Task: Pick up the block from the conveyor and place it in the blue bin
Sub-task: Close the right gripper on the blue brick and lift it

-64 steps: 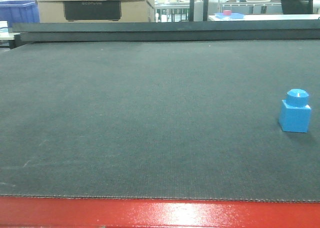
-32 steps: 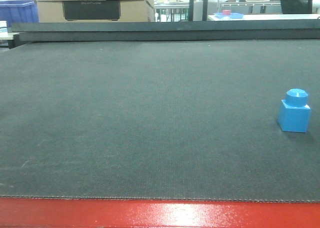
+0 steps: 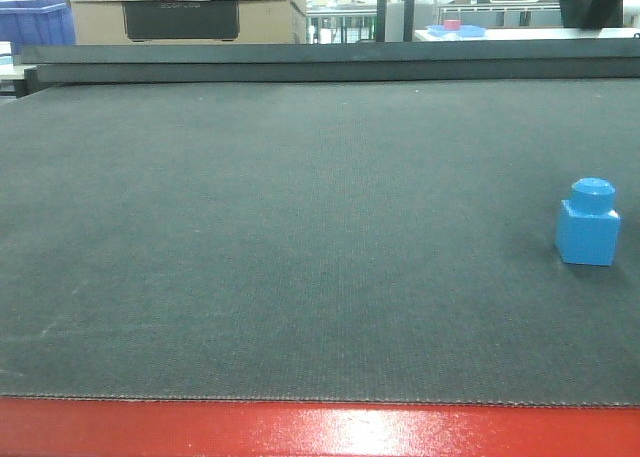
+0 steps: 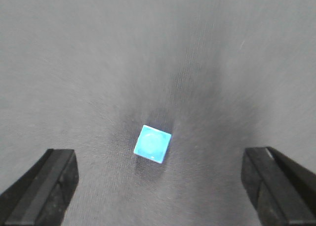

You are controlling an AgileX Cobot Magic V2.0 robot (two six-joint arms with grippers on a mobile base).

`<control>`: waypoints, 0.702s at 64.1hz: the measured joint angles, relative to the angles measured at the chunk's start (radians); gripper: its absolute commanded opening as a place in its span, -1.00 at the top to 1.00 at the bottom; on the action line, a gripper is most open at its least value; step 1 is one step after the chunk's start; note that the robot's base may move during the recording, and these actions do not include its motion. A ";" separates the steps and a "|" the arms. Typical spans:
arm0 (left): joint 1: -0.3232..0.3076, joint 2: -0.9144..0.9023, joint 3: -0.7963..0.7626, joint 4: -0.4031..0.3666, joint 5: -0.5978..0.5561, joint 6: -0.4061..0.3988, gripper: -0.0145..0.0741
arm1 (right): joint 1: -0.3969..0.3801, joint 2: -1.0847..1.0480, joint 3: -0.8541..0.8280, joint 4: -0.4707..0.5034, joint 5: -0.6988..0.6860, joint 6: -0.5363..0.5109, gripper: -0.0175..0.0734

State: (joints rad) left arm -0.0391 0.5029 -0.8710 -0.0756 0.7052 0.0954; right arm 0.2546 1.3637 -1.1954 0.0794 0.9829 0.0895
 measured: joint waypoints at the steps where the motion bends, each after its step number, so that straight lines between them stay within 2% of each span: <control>1: 0.000 0.000 0.000 0.002 0.000 0.000 -0.64 | 0.000 0.021 0.000 0.000 0.000 0.008 -0.64; 21: 0.000 0.000 0.000 0.002 0.000 0.000 -0.64 | 0.003 0.223 -0.001 0.000 -0.020 0.147 -0.64; 45: 0.000 0.000 0.000 0.002 0.004 0.000 -0.64 | 0.015 0.303 0.009 0.000 -0.061 0.194 -0.64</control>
State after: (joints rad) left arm -0.0391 0.5029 -0.8710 -0.0739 0.7090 0.0954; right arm 0.2695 1.6670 -1.1859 0.0794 0.9221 0.2838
